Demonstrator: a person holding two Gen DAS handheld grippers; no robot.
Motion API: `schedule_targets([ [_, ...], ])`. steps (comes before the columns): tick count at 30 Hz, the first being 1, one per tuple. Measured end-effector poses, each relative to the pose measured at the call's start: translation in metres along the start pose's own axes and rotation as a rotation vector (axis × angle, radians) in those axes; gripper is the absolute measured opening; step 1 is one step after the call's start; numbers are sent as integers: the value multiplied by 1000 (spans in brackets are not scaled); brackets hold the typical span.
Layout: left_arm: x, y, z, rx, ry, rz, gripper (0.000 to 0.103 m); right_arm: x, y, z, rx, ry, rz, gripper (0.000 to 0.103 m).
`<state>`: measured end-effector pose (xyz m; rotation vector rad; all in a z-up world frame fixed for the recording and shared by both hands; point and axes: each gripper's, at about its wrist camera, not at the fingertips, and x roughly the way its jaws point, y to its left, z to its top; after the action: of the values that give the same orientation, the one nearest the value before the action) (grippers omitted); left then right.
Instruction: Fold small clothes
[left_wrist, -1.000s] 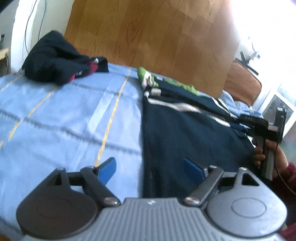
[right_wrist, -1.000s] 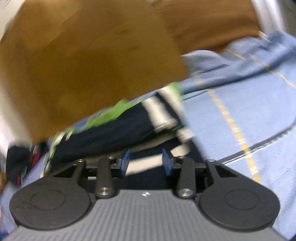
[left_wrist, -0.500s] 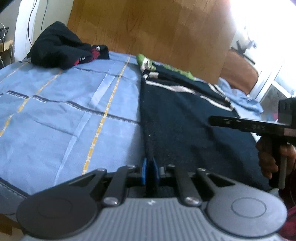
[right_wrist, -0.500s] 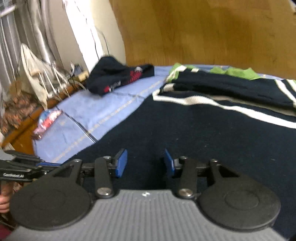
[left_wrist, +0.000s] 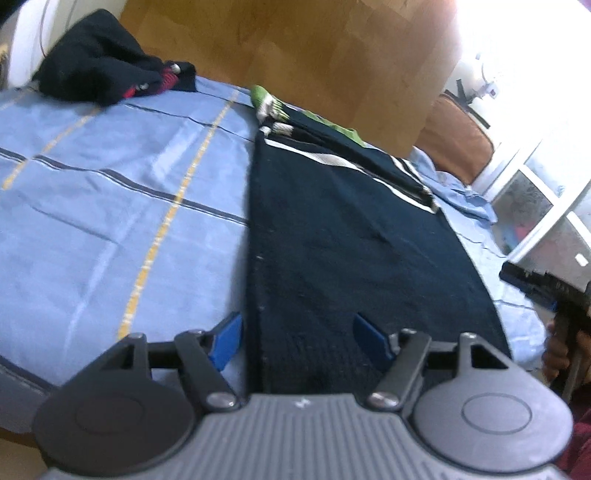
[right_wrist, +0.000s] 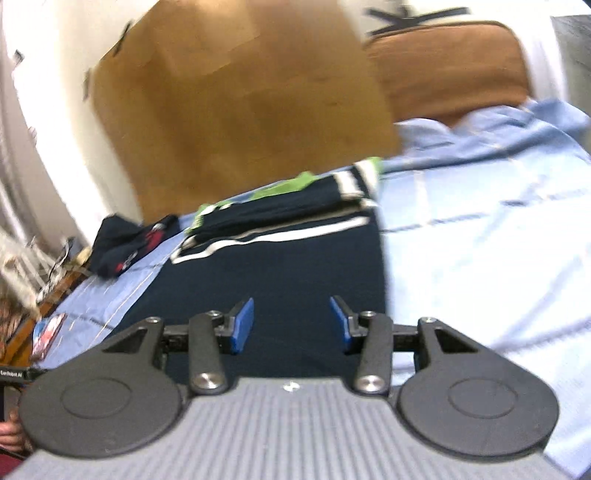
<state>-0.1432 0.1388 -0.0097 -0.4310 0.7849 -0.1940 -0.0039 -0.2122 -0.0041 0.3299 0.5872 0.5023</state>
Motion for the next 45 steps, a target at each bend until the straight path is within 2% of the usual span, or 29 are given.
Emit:
schedule_targets([
  [4, 4, -1, 1, -1, 13, -2, 68, -7, -13, -8, 52, 1, -13, 49],
  [11, -5, 7, 2, -26, 2, -11, 68, -12, -18, -14, 50, 35, -26, 49],
  [16, -17, 13, 4, -35, -25, -23, 74, -18, -23, -14, 55, 40, -41, 49],
  [23, -13, 25, 1, -89, -9, -35, 77, -9, -23, -19, 83, 72, -5, 50],
  [29, -9, 21, 0, -62, -11, -42, 81, 3, -20, -23, 89, 101, 7, 51],
  [38, -7, 22, 1, -55, -3, -58, 82, 2, -27, -27, 150, 90, 44, 57],
  [41, -9, 23, 2, -50, 4, -59, 81, 2, -29, -29, 194, 81, 69, 61],
  [45, -13, 24, 3, -44, 14, -65, 80, -1, -27, -27, 201, 90, 67, 61],
])
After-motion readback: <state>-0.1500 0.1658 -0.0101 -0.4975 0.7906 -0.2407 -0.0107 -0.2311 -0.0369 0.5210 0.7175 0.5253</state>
